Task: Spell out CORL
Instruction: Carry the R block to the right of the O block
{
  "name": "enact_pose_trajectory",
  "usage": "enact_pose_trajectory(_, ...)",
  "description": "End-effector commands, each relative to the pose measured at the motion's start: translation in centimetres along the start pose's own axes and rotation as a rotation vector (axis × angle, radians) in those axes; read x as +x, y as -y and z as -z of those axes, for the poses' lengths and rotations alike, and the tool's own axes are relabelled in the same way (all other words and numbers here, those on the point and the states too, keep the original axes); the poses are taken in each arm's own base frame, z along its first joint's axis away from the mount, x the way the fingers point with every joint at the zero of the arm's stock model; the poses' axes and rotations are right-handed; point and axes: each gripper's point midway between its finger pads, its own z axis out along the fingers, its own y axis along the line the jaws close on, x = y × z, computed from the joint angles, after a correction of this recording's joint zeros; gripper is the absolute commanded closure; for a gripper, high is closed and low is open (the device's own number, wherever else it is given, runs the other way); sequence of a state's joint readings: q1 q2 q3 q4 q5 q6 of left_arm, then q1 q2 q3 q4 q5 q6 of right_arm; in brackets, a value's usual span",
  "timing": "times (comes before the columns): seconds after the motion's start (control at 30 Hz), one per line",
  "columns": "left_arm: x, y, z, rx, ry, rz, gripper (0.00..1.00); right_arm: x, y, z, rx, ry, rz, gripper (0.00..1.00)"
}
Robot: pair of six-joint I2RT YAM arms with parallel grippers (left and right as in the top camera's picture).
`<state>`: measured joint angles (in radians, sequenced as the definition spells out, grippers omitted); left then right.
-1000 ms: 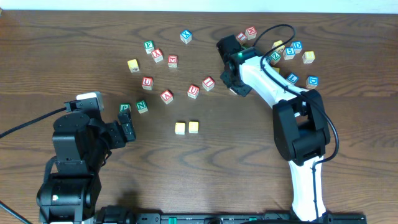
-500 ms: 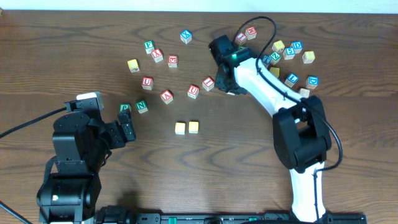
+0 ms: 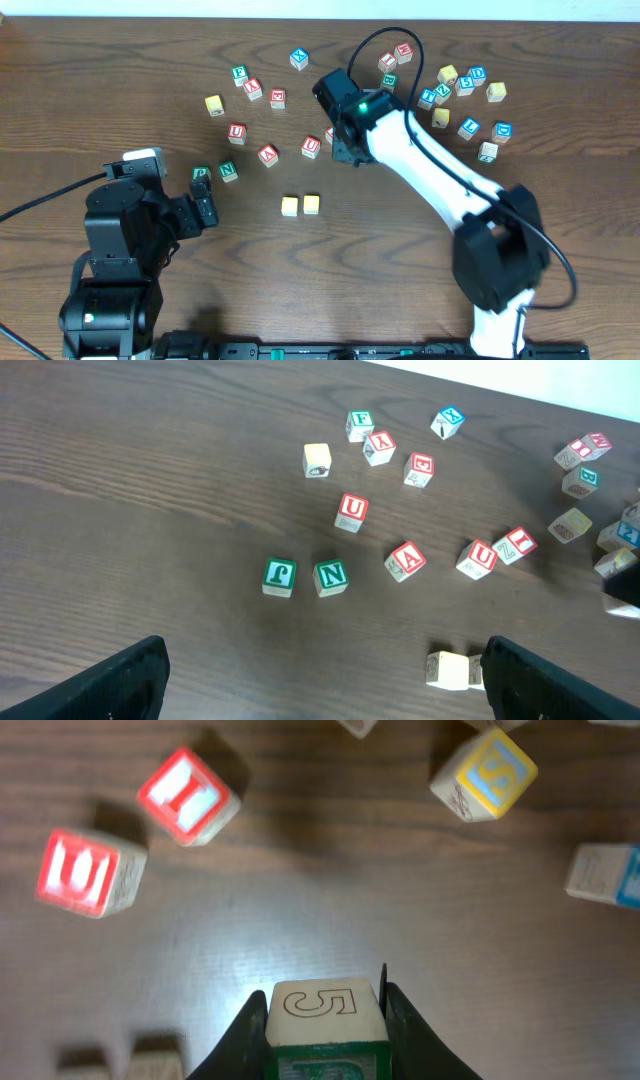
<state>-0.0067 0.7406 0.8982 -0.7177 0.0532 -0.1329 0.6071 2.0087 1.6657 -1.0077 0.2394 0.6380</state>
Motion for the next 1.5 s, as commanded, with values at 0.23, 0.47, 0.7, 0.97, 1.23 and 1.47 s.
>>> enact_pose_trajectory(0.23, -1.0, -0.1, 0.6, -0.008, 0.029, -0.005, 0.02, 9.3, 0.0, 1.9, -0.135, 0.050, 0.089, 0.99)
enact_pose_trajectory(0.47, -1.0, -0.1, 0.6, -0.008, 0.029, -0.005, 0.02, 10.4, -1.6, 0.7, -0.174, 0.058, 0.093, 0.98)
enact_pose_trajectory(0.7, -1.0, -0.1, 0.6, -0.008, 0.029, -0.005, 0.02, 10.2, -2.4, -0.8, -0.175, 0.060, 0.092, 0.96)
enact_pose_trajectory(0.97, -1.0, -0.1, 0.6, -0.008, 0.029, -0.005, 0.02, 10.1, -2.8, -2.7, -0.175, 0.043, 0.082, 0.94)
enact_pose_trajectory(1.23, -1.0, -0.1, 0.6, -0.008, 0.029, -0.005, 0.02, 10.0, -2.8, -2.8, -0.175, 0.044, 0.070, 0.92)
enact_pose_trajectory(1.47, -1.0, -0.1, 0.6, -0.008, 0.029, -0.005, 0.02, 9.9, -2.8, -2.8, -0.177, 0.047, 0.062, 0.91)
